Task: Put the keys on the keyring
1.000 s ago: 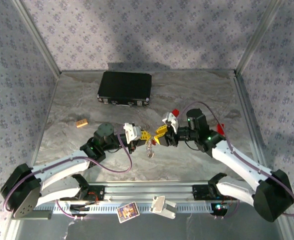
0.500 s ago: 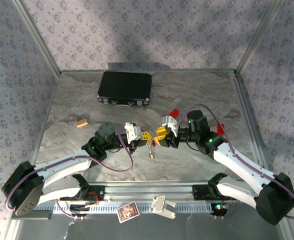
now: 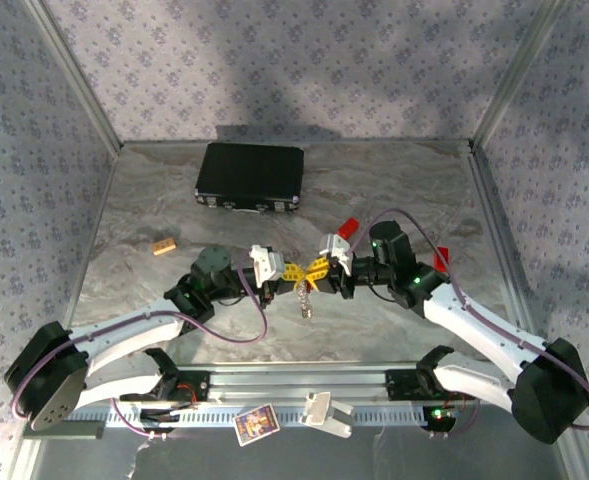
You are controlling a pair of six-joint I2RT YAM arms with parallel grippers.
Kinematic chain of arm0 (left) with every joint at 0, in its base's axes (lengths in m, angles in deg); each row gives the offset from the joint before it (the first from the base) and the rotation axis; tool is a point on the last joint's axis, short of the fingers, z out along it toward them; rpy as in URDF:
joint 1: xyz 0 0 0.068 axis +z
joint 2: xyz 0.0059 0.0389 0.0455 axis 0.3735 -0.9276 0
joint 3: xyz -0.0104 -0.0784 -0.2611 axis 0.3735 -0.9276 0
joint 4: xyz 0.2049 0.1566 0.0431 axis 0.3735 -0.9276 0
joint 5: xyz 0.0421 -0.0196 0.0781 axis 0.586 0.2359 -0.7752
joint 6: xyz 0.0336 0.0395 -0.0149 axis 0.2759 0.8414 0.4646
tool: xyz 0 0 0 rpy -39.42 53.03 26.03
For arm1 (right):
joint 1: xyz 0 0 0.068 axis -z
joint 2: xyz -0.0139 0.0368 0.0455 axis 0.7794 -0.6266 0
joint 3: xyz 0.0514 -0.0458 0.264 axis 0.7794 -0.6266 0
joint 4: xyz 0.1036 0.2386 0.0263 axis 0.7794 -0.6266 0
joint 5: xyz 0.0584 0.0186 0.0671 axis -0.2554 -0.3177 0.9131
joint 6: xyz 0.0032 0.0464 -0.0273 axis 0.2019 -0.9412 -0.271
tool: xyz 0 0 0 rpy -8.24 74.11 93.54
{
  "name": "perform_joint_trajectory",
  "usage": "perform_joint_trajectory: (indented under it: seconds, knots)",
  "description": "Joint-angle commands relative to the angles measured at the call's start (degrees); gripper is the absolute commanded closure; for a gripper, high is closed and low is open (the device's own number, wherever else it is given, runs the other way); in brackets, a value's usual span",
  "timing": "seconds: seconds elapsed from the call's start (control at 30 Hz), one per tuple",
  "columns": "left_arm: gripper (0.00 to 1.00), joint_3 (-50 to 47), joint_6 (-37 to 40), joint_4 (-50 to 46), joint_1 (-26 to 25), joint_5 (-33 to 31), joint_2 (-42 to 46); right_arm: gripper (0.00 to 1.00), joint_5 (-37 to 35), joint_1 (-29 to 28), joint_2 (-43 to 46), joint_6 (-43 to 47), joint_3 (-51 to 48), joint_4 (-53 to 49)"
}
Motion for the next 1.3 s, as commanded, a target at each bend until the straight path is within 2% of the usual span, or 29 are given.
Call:
perform_joint_trajectory:
  seconds: [0.0, 0.1, 0.17, 0.3, 0.37, 0.47, 0.67, 0.9, 1.0, 1.03, 1.07, 1.1, 1.27]
  knots:
    - [1.0, 1.2, -2.0, 4.3, -0.3, 2.2, -0.8, 0.89, 1.3, -0.3, -0.4, -0.2, 1.5, 2.1]
    - [1.0, 1.5, -2.5, 4.4, -0.3, 2.2, -1.4, 1.0, 1.6, -0.3, -0.3, 0.2, 1.8, 1.4]
    - [0.99, 1.7, -2.3, 3.0, -0.3, 1.7, -1.4, 1.0, 1.6, -0.2, 0.0, 1.2, 2.2, -0.2]
    - [0.78, 3.4, 1.4, -5.8, -0.3, 0.4, -0.6, 1.0, -0.7, -0.5, 0.2, 6.1, 4.8, -8.3]
    - [0.73, 4.1, 3.5, -9.6, -0.3, -0.2, -0.2, 1.0, -2.7, -0.7, -0.1, 8.9, 6.6, -13.2]
    - [0.72, 6.1, 6.5, -15.3, -0.3, -0.4, -0.3, 1.0, -5.9, -1.7, -1.2, 13.1, 9.7, -20.4]
    - [0.81, 7.9, 9.0, -19.2, -0.3, 0.1, -0.7, 1.0, -11.2, -4.5, -3.7, 18.9, 15.9, -30.2]
    - [0.96, 8.5, 9.9, -20.2, -0.3, 0.8, -0.4, 1.0, -12.7, -6.4, -5.7, 21.1, 19.2, -34.2]
    - [1.0, 8.4, 9.8, -19.9, -0.3, 1.2, 0.0, 1.0, -11.4, -6.0, -4.9, 20.2, 18.6, -32.6]
    - [1.0, 8.1, 9.8, -19.4, -0.3, 1.2, 0.2, 0.93, -10.8, -5.4, -4.0, 19.1, 17.7, -30.8]
    - [1.0, 7.7, 9.4, -18.3, -0.4, 1.2, 0.5, 0.79, -9.5, -4.6, -2.8, 17.8, 16.2, -28.4]
    - [1.0, 6.9, 8.8, -16.5, -0.4, 1.2, 0.8, 0.71, -7.6, -3.3, -1.5, 16.2, 14.2, -25.7]
    - [1.0, 2.6, 3.4, -5.0, -0.3, 1.1, 1.3, 0.67, -0.6, 0.1, 1.2, 7.7, 7.5, -14.9]
